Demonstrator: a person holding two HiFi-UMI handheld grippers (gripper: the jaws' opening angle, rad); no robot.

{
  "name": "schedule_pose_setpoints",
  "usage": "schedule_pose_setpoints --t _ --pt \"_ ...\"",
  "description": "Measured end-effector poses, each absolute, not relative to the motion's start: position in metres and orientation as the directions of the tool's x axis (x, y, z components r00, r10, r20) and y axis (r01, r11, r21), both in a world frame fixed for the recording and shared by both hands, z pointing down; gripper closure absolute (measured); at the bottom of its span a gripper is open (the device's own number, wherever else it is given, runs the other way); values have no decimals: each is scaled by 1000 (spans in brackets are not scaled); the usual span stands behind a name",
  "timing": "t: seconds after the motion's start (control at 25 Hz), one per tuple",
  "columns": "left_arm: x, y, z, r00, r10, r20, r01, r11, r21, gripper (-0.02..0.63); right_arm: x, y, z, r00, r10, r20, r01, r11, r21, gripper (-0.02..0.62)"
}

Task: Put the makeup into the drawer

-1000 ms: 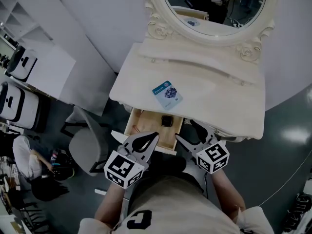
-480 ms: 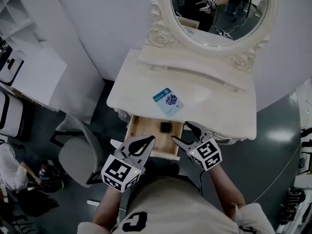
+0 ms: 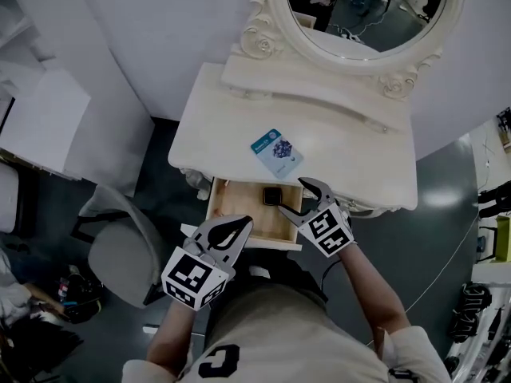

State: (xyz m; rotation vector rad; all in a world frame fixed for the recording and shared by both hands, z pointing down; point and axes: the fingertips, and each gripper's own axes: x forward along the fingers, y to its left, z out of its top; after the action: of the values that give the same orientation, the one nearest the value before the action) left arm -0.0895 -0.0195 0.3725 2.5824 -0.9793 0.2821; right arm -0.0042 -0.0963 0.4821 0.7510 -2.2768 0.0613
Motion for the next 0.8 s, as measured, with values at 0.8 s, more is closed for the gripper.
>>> schedule_pose_setpoints --t 0.8 --pt "-79 -61 397 642 -650 408 -765 -577 285 554 4 -182 632 -360 -272 892 -116 962 247 256"
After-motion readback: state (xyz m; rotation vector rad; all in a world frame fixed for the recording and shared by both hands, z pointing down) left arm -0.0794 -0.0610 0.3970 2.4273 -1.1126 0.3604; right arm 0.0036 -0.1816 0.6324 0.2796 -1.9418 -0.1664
